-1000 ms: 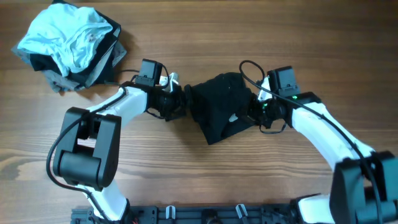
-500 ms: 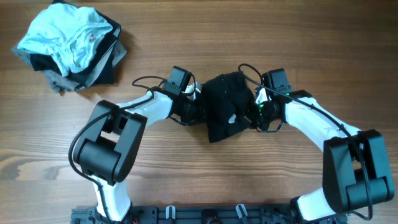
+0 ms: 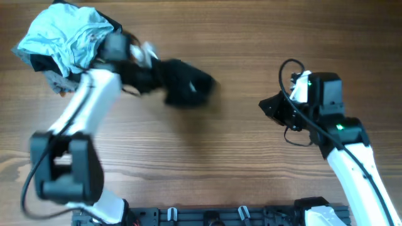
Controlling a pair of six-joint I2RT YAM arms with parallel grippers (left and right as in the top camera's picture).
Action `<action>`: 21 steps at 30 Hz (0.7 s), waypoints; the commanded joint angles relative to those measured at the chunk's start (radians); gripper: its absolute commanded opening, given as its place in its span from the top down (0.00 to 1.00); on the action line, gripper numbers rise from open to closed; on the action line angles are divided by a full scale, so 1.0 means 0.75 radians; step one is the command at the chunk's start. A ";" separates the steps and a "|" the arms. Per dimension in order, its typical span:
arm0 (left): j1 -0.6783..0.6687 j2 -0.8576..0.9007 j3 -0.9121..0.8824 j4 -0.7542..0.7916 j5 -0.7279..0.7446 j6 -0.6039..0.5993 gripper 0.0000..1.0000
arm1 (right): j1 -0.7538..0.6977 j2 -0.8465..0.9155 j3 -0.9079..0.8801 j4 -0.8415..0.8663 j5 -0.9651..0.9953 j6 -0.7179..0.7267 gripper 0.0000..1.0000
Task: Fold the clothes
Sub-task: 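Carry the bundle with the left gripper onto the clothes pile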
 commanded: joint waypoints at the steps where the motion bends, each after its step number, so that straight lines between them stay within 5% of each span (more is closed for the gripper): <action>1: 0.251 -0.115 0.287 0.117 0.022 0.186 0.96 | -0.007 -0.002 0.006 -0.013 0.086 -0.024 0.91; 7: 0.585 -0.038 0.324 0.476 -0.117 0.226 0.96 | -0.007 0.122 0.006 -0.066 0.117 -0.069 0.92; 12: 0.697 0.217 0.324 0.509 -0.123 0.229 0.94 | -0.007 0.168 0.006 -0.115 0.118 -0.092 0.92; 16: 0.722 0.367 0.324 0.403 -0.137 0.229 0.54 | -0.007 0.168 0.006 -0.129 0.118 -0.092 0.92; 17: 0.727 0.389 0.324 0.368 -0.154 0.229 0.34 | -0.007 0.168 0.006 -0.127 0.118 -0.092 0.92; 20: 0.735 0.386 0.324 0.301 -0.197 0.241 0.00 | -0.007 0.168 0.006 -0.121 0.130 -0.092 0.92; 21: 0.735 0.373 0.324 0.284 -0.197 0.250 0.00 | -0.007 0.168 0.006 -0.121 0.132 -0.092 0.92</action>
